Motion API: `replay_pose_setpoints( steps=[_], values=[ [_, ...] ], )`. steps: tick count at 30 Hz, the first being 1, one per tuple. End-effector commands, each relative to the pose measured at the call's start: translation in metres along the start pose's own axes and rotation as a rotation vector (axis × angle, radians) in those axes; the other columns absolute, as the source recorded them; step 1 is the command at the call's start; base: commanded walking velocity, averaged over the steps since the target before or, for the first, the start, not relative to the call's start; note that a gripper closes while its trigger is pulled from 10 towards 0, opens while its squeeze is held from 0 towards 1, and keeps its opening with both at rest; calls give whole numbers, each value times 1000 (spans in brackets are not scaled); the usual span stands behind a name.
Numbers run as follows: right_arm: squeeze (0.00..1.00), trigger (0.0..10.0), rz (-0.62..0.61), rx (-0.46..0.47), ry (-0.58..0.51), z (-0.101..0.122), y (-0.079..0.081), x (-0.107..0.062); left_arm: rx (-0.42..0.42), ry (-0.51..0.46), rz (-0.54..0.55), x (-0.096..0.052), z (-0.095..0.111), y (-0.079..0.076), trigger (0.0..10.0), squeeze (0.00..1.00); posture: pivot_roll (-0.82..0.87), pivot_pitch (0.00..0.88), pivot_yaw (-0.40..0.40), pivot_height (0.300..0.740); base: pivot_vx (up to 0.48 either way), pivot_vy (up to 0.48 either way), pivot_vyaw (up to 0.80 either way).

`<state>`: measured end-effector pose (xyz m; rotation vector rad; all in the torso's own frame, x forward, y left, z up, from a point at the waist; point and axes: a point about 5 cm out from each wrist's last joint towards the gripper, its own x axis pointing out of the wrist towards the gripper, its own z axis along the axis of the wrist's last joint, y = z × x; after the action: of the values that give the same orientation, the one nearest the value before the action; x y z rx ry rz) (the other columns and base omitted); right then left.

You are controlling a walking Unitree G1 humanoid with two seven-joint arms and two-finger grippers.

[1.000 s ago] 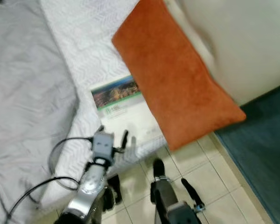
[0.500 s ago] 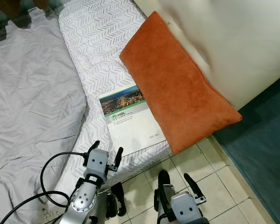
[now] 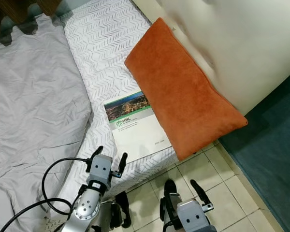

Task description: Clean up the room

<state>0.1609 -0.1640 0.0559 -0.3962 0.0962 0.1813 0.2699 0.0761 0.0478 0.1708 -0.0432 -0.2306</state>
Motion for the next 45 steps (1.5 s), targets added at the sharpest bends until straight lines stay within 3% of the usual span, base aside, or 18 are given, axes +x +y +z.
replay_pose_setpoints(
  steps=[1,4,5,6,7,9,20,31,45],
  values=[
    [0,10000,23,16,59,-11,7,-10,-29,44,-10,-10,-9,-11,10000,0,-162,381,130,740,0,0,0],
    [0,10000,-1,33,43,-12,2,0,5,45,-5,-15,-6,0,10000,0,-138,334,139,740,0,0,0],
    [0,10000,-99,139,-55,4,-38,82,1,121,100,-1,-11,49,10000,0,-31,0,41,740,0,0,0],
    [0,10000,-99,139,-55,4,-38,82,1,121,100,-1,-11,49,10000,0,-31,0,41,740,0,0,0],
    [0,10000,-117,186,-79,14,-47,103,-24,142,130,3,-11,61,10000,0,-31,0,44,740,0,0,0],
    [0,10000,-117,220,-77,17,-49,112,-43,157,139,4,-13,65,10000,0,-31,0,44,740,0,0,0],
    [0,10000,-57,242,-67,8,-42,119,-32,194,164,-3,-17,71,10000,0,-29,0,47,740,0,-24,449],
    [0,10000,13,221,-50,2,-35,119,-72,229,134,-4,-22,60,10000,0,-31,0,39,740,0,-316,639],
    [0,10000,-16,208,-44,-3,-39,117,-57,229,128,0,-22,65,10000,0,-50,0,41,740,0,0,0]
  ],
)
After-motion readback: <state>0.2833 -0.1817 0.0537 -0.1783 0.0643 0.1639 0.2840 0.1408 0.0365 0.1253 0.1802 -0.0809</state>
